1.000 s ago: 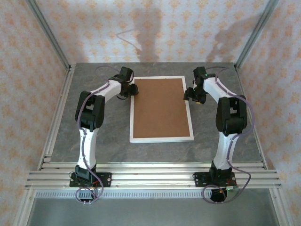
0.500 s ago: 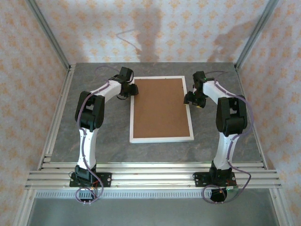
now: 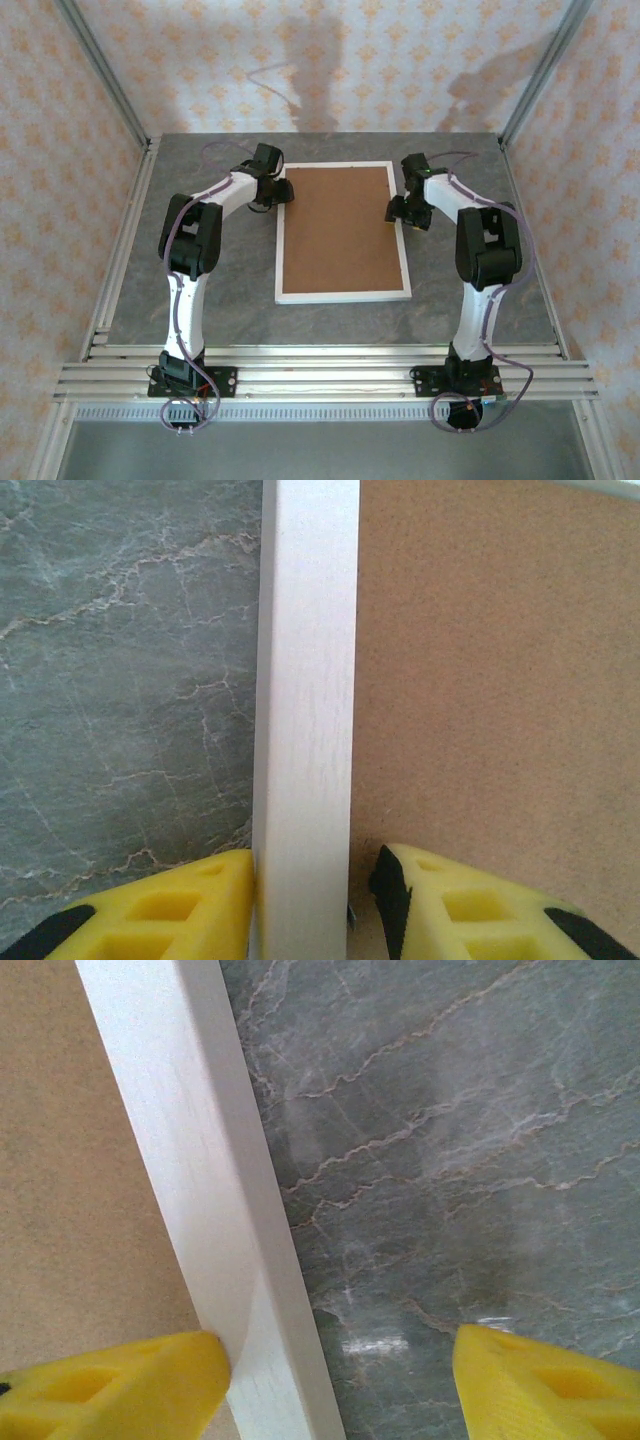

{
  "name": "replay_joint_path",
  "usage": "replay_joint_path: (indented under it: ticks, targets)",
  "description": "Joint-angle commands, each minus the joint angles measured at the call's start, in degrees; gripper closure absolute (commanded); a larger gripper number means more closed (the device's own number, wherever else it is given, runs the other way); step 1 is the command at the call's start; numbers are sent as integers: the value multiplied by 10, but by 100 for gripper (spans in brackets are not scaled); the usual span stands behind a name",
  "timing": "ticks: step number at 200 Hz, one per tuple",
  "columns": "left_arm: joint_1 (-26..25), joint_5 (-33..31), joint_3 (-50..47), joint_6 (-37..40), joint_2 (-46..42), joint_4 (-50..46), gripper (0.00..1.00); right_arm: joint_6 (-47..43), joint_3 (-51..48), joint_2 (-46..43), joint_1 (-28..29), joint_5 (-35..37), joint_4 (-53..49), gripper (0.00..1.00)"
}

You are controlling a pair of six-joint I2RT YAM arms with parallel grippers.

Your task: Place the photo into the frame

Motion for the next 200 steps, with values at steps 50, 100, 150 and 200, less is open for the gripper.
replay_joint_path:
  ticks: [50, 100, 150, 200]
  targets:
    - [-7, 17, -36, -14, -5, -17, 60, 43, -33, 79, 55, -67, 5, 31]
    - [-7, 7, -36, -9, -8, -24, 60, 26, -22, -14, 44, -7, -21, 31]
    - [-6, 3, -37, -8, -9, -25, 60, 14, -36, -99, 3, 17, -43, 31]
    - [-6, 0, -36, -5, -12, -30, 60, 15, -56, -104, -10, 29, -36, 31]
